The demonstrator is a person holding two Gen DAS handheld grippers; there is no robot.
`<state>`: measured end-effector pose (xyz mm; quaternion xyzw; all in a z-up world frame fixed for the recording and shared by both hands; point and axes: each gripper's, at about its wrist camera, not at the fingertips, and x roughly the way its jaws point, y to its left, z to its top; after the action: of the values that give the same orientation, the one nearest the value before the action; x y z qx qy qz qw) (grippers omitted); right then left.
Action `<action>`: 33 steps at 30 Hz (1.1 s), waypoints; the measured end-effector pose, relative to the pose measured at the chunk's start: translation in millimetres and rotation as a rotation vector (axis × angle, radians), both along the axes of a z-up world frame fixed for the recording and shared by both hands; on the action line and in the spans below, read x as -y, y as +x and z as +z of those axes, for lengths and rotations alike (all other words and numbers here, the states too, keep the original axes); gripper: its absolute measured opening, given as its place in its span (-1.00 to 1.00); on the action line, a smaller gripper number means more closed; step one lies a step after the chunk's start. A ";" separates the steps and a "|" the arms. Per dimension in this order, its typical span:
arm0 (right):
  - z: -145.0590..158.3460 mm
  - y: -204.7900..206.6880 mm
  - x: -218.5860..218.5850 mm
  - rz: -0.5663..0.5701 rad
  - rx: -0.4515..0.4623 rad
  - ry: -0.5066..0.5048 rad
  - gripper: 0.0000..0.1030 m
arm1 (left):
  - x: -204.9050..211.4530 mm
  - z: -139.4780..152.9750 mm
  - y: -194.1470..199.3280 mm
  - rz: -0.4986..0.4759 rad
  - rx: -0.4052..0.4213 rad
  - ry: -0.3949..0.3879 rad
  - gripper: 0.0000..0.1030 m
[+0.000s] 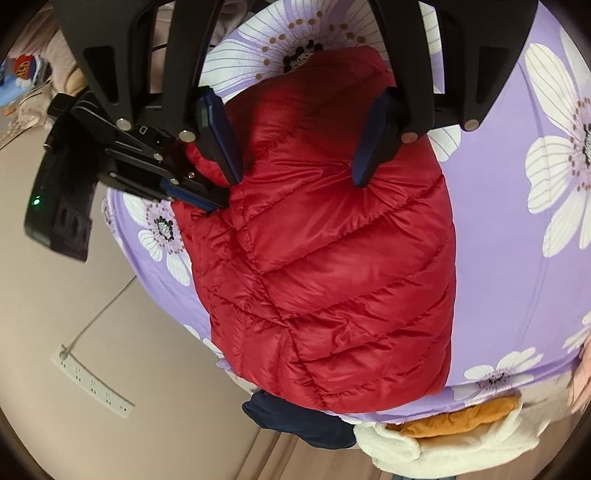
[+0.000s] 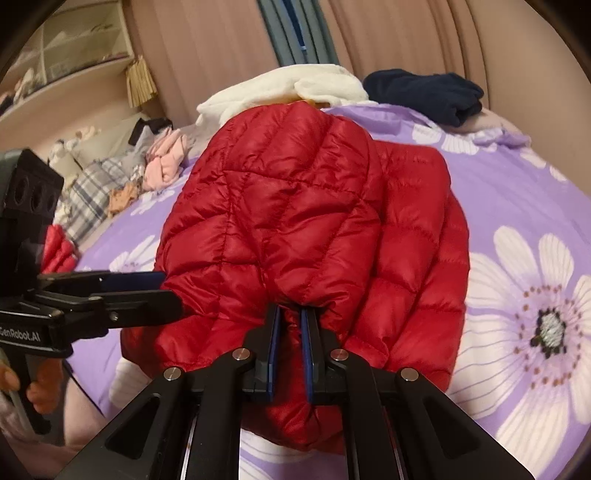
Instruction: Fold large clothes
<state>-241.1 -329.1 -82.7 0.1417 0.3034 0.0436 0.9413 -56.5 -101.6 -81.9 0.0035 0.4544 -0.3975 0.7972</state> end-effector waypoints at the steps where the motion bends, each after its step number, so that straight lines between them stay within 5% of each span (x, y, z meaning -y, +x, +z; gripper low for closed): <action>1: -1.1 -0.7 2.8 0.001 0.001 0.022 -0.86 | -2.0 0.8 1.2 0.006 -0.012 -0.010 0.19; 5: 0.1 -4.6 9.1 0.002 -0.005 0.099 -0.82 | -7.0 12.1 -3.1 0.018 -0.011 -0.027 0.21; 9: 9.5 -16.0 15.3 0.016 0.040 0.182 -0.59 | -30.2 29.3 -2.5 0.056 0.030 -0.100 0.59; 14: 24.6 -29.4 19.1 0.020 0.123 0.272 0.54 | -63.2 27.7 20.1 0.173 -0.008 -0.180 0.65; 20: 35.5 -32.7 34.7 -0.070 0.161 0.313 0.81 | -75.4 8.9 35.7 0.232 -0.093 -0.217 0.65; 24: 27.9 -22.9 52.9 -0.162 0.118 0.341 0.82 | -68.0 0.2 43.9 0.237 -0.130 -0.228 0.65; 33: -7.0 5.2 97.7 -0.224 0.033 0.582 0.93 | -55.1 -19.3 71.9 0.248 -0.230 -0.263 0.65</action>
<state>-235.9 -426.8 -89.7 0.4370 0.2454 0.0271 0.8649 15.4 -46.5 -101.2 -0.2019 0.4835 -0.3503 0.7764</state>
